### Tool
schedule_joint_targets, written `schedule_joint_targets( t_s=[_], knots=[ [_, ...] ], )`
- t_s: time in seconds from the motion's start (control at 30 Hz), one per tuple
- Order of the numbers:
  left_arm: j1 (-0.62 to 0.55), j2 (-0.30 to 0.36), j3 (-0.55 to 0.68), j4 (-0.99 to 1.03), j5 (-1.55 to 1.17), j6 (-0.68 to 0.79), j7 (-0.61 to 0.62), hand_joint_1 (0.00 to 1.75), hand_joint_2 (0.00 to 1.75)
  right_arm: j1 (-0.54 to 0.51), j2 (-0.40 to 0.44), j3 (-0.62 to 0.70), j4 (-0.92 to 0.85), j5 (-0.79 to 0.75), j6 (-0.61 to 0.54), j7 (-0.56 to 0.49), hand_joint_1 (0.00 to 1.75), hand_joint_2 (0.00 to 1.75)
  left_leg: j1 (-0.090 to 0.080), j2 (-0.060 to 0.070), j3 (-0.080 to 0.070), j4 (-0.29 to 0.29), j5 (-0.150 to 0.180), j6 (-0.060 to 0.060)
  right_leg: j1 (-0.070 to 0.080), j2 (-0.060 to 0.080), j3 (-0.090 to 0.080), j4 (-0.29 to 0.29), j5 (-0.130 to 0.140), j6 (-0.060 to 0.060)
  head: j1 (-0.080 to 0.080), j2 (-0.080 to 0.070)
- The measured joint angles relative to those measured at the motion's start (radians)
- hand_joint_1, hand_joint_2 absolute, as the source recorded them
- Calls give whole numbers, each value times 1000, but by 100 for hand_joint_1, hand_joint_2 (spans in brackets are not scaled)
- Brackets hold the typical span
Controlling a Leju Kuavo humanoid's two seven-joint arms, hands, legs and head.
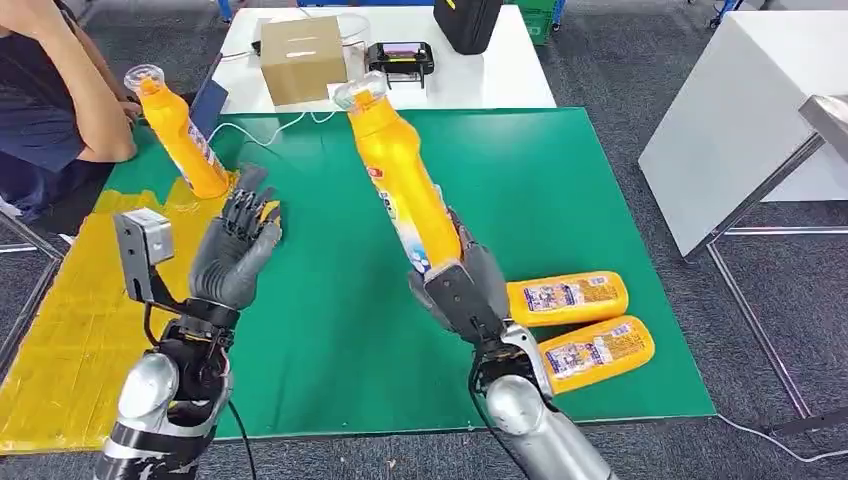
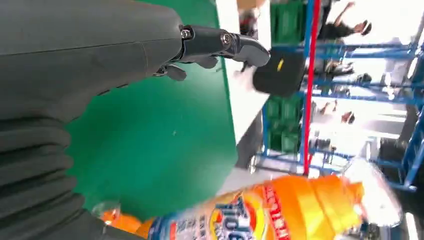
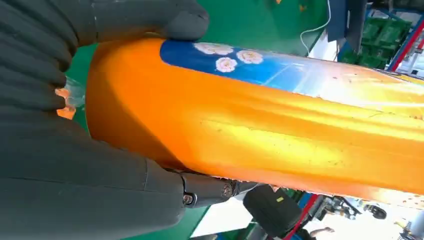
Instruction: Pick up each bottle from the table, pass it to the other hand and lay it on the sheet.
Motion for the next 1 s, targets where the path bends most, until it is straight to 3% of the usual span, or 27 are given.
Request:
schedule_joint_targets(
  t_s=[0.17,0.4,0.73,1.0],
  knots=[
    [40,11,-7,-9,100,-48,-3,0,175,31,-45,30,0,81,-63,-95,175,175,0,0,-1,0,-1,0,0,0,0,0,0,0,0,0],
    [48,20,-57,-10,327,-96,80,0,175,5,-91,158,4,351,-127,-77,175,175,0,0,-1,0,0,0,0,0,-1,0,0,0,0,0],
    [37,32,-98,-10,366,-90,84,0,175,-60,-120,284,37,406,-129,-47,175,175,0,0,-1,0,0,0,0,0,-1,0,0,0,0,0],
    [20,39,-115,-6,394,-72,80,0,175,-133,-122,389,92,350,-112,-9,175,175,0,0,-1,0,0,0,0,0,-1,0,0,0,0,0]
  ],
)
